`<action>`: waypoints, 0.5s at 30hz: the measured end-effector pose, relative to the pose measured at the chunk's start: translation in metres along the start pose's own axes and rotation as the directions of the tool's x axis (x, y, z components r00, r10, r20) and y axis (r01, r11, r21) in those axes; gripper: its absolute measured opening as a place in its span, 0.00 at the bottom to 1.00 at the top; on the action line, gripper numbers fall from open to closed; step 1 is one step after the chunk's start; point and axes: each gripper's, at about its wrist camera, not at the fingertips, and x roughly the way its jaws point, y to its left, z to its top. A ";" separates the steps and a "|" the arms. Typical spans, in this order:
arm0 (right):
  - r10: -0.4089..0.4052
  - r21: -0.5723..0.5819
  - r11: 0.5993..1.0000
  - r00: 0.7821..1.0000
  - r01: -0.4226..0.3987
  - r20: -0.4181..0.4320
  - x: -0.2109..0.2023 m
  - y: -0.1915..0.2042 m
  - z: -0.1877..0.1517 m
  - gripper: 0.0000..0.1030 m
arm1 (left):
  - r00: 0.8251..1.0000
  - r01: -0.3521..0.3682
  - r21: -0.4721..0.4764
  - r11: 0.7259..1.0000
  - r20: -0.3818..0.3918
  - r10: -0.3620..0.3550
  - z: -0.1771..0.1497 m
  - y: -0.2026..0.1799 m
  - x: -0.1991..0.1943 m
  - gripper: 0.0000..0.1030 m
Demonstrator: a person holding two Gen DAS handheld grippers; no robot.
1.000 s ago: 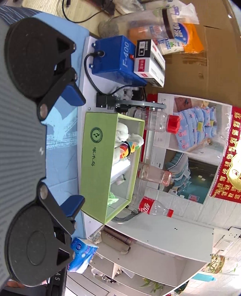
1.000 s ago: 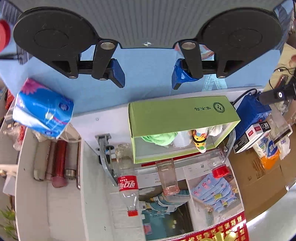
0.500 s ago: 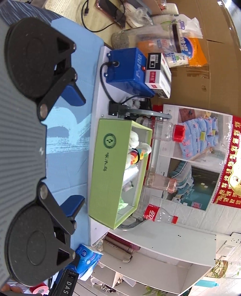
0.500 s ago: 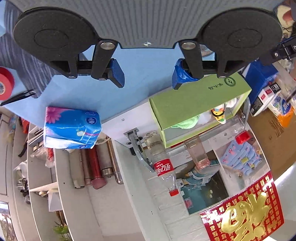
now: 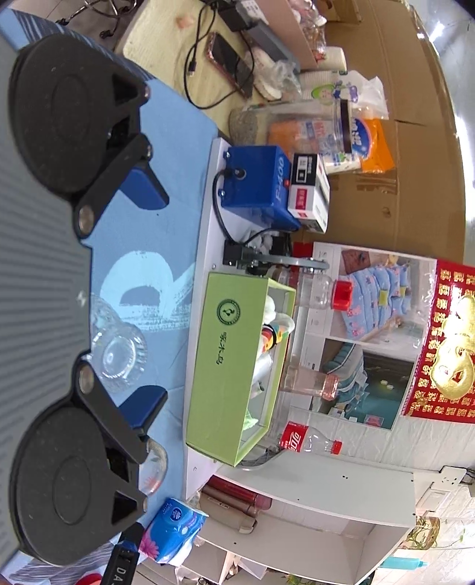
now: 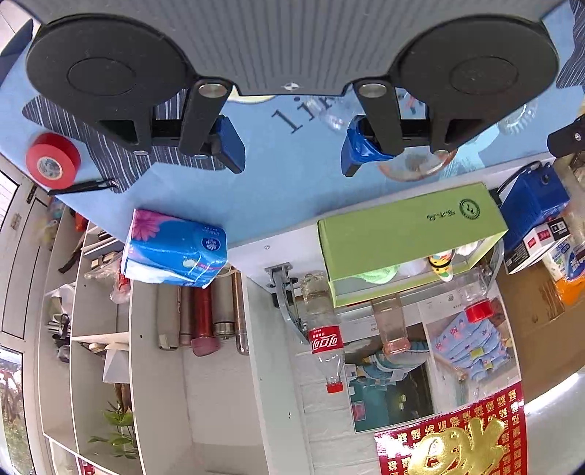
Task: Organize soft objects
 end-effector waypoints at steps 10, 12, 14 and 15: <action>-0.008 -0.014 1.000 1.000 0.008 -0.002 -0.012 -0.008 -0.016 0.43 | 0.998 -0.059 0.076 0.995 0.028 0.057 -0.020 -0.006 -0.016 0.99; -0.017 -0.010 1.000 1.000 0.017 -0.009 -0.011 -0.011 -0.019 0.43 | 0.998 -0.044 0.079 0.996 0.040 0.041 -0.023 -0.008 -0.021 0.99; -0.031 -0.010 0.999 0.999 0.031 -0.019 -0.011 -0.014 -0.021 0.43 | 0.999 -0.029 0.089 0.996 0.040 0.025 -0.024 -0.011 -0.024 0.99; -0.039 -0.009 0.999 0.999 0.039 -0.022 -0.011 -0.015 -0.021 0.43 | 0.999 -0.021 0.093 0.995 0.037 0.018 -0.025 -0.013 -0.024 0.99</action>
